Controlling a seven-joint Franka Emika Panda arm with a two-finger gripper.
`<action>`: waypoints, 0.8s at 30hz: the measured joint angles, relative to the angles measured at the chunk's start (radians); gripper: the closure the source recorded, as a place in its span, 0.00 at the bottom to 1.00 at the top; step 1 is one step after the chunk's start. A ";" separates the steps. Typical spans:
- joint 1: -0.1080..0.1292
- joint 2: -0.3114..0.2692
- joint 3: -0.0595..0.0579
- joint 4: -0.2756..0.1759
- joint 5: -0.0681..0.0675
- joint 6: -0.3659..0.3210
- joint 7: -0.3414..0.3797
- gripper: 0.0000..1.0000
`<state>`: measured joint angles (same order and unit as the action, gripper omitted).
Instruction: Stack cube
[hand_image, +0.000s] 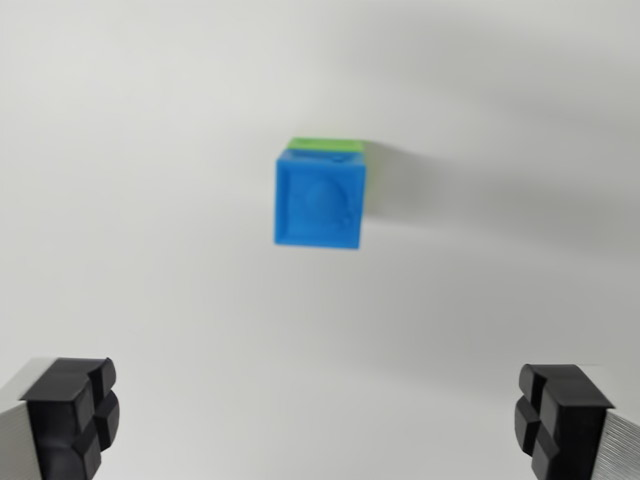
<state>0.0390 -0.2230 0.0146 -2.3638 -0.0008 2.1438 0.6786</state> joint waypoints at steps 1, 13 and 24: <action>0.000 -0.004 0.000 0.006 0.000 -0.010 0.000 0.00; 0.000 -0.034 0.000 0.062 0.000 -0.097 0.000 0.00; 0.000 -0.045 0.000 0.090 0.000 -0.137 -0.001 0.00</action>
<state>0.0390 -0.2683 0.0146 -2.2735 -0.0005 2.0072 0.6781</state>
